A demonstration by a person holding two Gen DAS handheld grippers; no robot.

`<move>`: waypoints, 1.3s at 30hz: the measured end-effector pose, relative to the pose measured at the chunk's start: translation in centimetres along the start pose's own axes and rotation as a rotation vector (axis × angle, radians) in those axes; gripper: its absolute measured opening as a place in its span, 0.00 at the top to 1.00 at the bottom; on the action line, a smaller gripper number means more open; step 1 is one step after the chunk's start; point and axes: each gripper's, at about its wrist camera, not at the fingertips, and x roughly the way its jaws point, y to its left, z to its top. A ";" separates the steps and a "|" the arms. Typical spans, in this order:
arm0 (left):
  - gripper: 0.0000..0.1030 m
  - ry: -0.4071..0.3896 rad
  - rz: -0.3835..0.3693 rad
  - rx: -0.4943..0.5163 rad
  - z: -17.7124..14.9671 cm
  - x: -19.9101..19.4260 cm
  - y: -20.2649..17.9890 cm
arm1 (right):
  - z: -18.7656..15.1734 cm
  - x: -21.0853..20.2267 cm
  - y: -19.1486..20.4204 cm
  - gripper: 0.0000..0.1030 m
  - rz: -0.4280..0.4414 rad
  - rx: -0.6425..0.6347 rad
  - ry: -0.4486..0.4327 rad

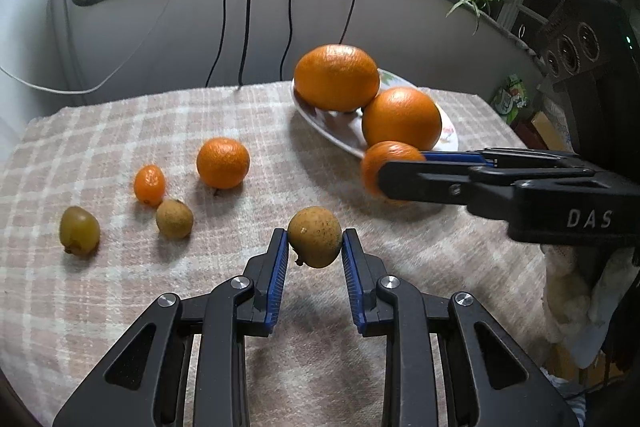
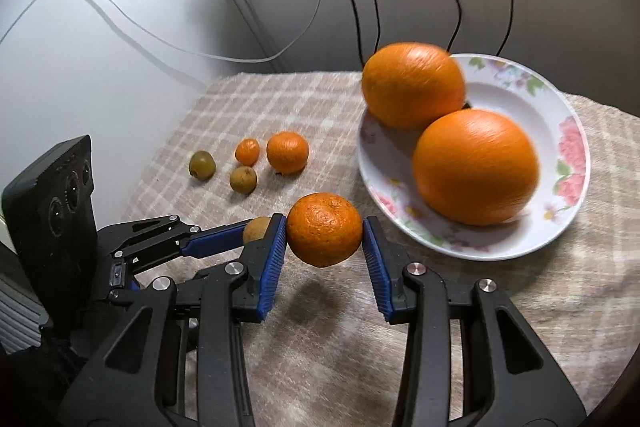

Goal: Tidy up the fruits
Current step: 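Carry the tangerine and the kiwi over the white plate with both tools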

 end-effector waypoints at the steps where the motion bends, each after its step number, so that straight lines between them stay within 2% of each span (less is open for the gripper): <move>1: 0.75 -0.005 0.000 0.003 0.2 -0.1 -0.1 | 0.0 -0.4 -0.1 0.61 -0.001 0.001 -0.007; 19: 0.75 -0.053 -0.028 0.015 3.2 0.5 -2.2 | 1.2 -6.2 -4.1 0.61 -0.088 0.016 -0.116; 39: 0.75 -0.046 -0.023 0.011 5.8 3.0 -2.8 | 3.0 -5.6 -10.0 0.61 -0.181 0.051 -0.115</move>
